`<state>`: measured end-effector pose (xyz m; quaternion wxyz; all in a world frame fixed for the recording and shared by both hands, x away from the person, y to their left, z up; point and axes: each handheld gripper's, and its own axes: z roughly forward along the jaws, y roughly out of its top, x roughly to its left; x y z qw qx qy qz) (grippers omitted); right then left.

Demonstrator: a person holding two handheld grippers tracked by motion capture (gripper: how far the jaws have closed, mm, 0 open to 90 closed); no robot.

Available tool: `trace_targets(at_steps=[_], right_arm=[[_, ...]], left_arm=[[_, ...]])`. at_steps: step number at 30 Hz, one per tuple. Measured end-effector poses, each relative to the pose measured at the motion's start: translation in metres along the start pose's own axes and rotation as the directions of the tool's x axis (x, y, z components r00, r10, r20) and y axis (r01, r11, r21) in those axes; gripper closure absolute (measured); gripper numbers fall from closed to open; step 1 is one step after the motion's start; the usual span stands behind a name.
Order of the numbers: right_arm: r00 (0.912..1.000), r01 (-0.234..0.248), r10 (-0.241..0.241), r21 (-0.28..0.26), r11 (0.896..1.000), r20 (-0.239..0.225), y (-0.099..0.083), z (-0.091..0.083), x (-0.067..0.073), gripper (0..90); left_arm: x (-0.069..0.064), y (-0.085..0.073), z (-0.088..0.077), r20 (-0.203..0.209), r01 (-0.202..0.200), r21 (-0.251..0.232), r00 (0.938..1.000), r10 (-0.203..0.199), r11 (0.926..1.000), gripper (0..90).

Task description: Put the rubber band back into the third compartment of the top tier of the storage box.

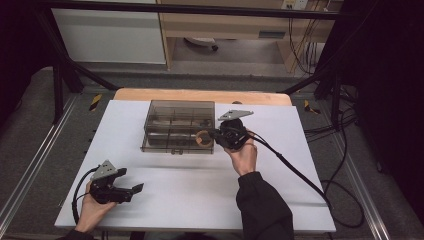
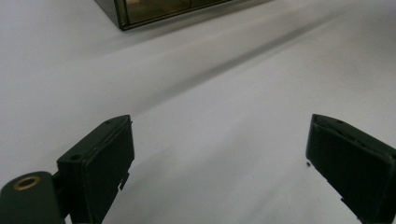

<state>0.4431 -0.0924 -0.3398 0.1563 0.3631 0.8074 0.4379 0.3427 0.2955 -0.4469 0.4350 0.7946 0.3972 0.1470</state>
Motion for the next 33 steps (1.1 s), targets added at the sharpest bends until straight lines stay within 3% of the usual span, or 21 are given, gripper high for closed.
trace_targets(at_steps=[19,33], right_arm=[[0.9999,-0.011,0.011,0.020,1.000,0.006,-0.003,0.026,-0.001,85.3],[0.9999,-0.012,0.011,0.042,0.999,0.009,-0.008,0.035,0.000,85.3]], left_arm=[[0.000,0.000,0.000,0.000,-0.001,-0.001,1.0000,0.001,1.0000,7.6],[0.000,0.000,0.000,-0.001,-0.001,0.000,1.0000,0.001,1.0000,7.6]])
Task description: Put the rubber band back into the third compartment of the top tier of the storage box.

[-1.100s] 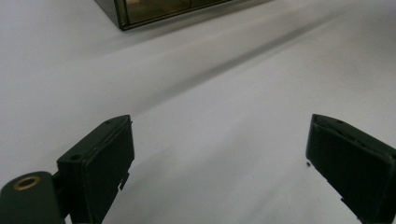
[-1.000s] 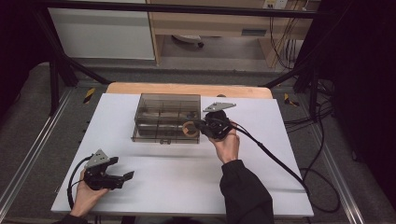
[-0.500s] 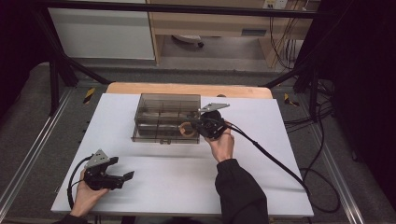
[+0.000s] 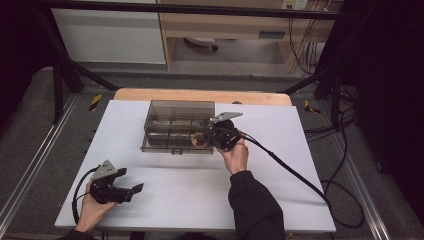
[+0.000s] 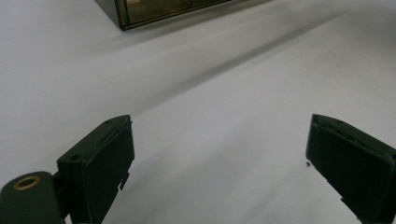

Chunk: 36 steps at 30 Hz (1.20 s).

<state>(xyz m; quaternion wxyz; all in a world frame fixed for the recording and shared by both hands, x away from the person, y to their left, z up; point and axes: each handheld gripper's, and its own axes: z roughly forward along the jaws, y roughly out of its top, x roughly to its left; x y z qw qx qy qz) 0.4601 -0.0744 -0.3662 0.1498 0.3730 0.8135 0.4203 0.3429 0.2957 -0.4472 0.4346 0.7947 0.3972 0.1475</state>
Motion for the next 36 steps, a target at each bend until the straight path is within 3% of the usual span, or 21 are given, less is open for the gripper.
trace_targets(at_steps=[20,31,36], right_arm=[[0.9997,0.022,-0.022,0.033,0.999,0.003,-0.007,0.008,0.004,83.6],[0.9994,0.035,-0.035,-0.017,0.999,0.000,-0.003,-0.001,0.005,71.6],[0.9997,0.023,-0.023,-0.046,0.999,-0.005,0.000,-0.013,0.005,55.6]], left_arm=[[0.000,0.000,0.000,0.000,0.000,-0.001,1.0000,0.000,1.0000,7.5],[0.000,0.000,0.000,0.001,0.000,0.001,1.0000,0.000,1.0000,7.6],[0.000,0.000,0.000,0.000,0.000,0.001,1.0000,0.000,1.0000,7.5]])
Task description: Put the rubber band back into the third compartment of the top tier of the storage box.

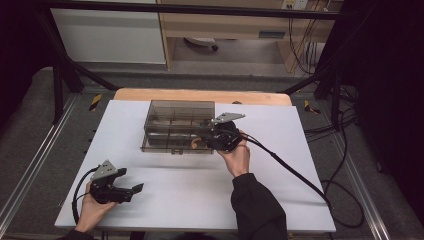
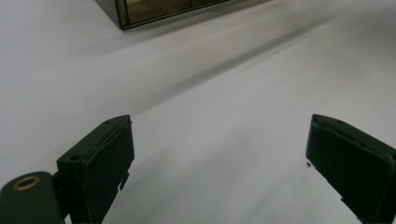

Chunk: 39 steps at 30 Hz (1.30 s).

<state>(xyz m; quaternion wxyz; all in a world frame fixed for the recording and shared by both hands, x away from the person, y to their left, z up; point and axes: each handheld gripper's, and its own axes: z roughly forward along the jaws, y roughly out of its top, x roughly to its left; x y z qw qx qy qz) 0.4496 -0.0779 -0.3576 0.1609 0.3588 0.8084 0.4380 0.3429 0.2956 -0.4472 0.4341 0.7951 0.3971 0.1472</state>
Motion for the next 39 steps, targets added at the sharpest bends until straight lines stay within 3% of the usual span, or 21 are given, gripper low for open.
trace_targets(at_steps=[2,5,8,9,20,28,39], right_arm=[[1.0000,-0.002,0.002,-0.004,1.000,-0.002,0.000,-0.002,0.000,53.3],[0.9999,-0.013,0.013,-0.024,1.000,-0.006,-0.001,-0.010,-0.003,41.1],[0.9997,-0.023,0.023,-0.027,0.999,-0.012,-0.002,-0.015,-0.005,37.8],[0.9997,-0.024,0.023,-0.036,0.999,-0.011,-0.004,-0.019,-0.007,32.8],[0.9985,-0.055,0.055,-0.047,0.997,-0.002,-0.018,-0.046,-0.022,10.3],[0.9969,-0.078,0.078,-0.076,0.994,-0.009,-0.034,-0.064,-0.034,3.9],[0.9942,-0.107,0.106,-0.069,0.992,-0.022,-0.061,-0.077,-0.047,2.2]], left_arm=[[0.000,0.000,0.000,0.000,0.001,0.000,1.0000,-0.001,1.0000,7.5],[0.000,0.000,0.000,0.000,0.001,0.001,1.0000,-0.001,1.0000,7.5],[0.000,0.000,0.000,0.000,0.001,0.000,1.0000,-0.001,1.0000,7.4],[0.000,0.000,0.000,0.000,0.000,-0.001,1.0000,0.000,1.0000,7.4],[0.000,0.000,0.000,-0.001,-0.002,0.003,1.0000,0.002,1.0000,7.4],[0.000,0.000,0.001,-0.003,-0.001,0.003,1.0000,0.001,1.0000,7.4],[0.000,0.000,0.001,-0.005,-0.005,0.005,1.0000,0.005,1.0000,7.2]])
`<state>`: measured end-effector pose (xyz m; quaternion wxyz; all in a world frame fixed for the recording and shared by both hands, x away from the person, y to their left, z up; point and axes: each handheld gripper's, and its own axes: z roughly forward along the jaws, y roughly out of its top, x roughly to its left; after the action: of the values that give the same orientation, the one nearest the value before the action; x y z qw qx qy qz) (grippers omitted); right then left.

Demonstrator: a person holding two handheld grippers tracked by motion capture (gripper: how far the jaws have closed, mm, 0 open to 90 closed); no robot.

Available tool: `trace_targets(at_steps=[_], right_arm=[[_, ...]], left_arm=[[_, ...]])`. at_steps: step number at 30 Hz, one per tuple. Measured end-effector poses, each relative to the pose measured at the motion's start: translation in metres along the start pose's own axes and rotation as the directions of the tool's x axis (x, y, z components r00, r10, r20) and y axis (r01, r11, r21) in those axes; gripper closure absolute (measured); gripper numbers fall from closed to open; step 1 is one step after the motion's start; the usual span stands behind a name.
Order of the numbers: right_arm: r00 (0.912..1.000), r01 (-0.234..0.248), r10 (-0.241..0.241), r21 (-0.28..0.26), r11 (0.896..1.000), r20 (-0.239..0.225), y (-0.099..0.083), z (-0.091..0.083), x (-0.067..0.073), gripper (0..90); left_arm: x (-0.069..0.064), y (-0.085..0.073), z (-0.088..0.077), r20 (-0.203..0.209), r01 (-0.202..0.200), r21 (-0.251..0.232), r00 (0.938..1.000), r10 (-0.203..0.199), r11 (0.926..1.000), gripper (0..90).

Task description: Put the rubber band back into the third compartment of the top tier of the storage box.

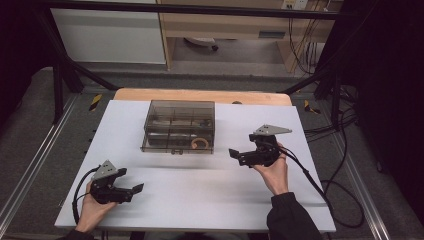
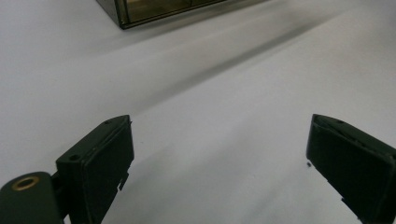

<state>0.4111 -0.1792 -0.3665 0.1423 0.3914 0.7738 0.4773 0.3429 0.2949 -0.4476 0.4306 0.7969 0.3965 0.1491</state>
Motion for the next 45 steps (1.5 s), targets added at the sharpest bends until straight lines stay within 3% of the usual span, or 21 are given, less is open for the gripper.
trace_targets(at_steps=[26,45], right_arm=[[1.0000,-0.005,0.005,0.048,0.999,-0.008,-0.075,-0.032,-0.030,0.7],[0.9997,-0.007,0.009,0.071,0.997,-0.024,-0.116,-0.050,-0.042,0.6]], left_arm=[[-0.001,0.000,0.001,0.000,-0.005,0.008,1.0000,0.005,1.0000,7.0],[-0.002,0.000,0.003,0.000,-0.020,0.021,0.9998,0.020,0.9996,7.3]])
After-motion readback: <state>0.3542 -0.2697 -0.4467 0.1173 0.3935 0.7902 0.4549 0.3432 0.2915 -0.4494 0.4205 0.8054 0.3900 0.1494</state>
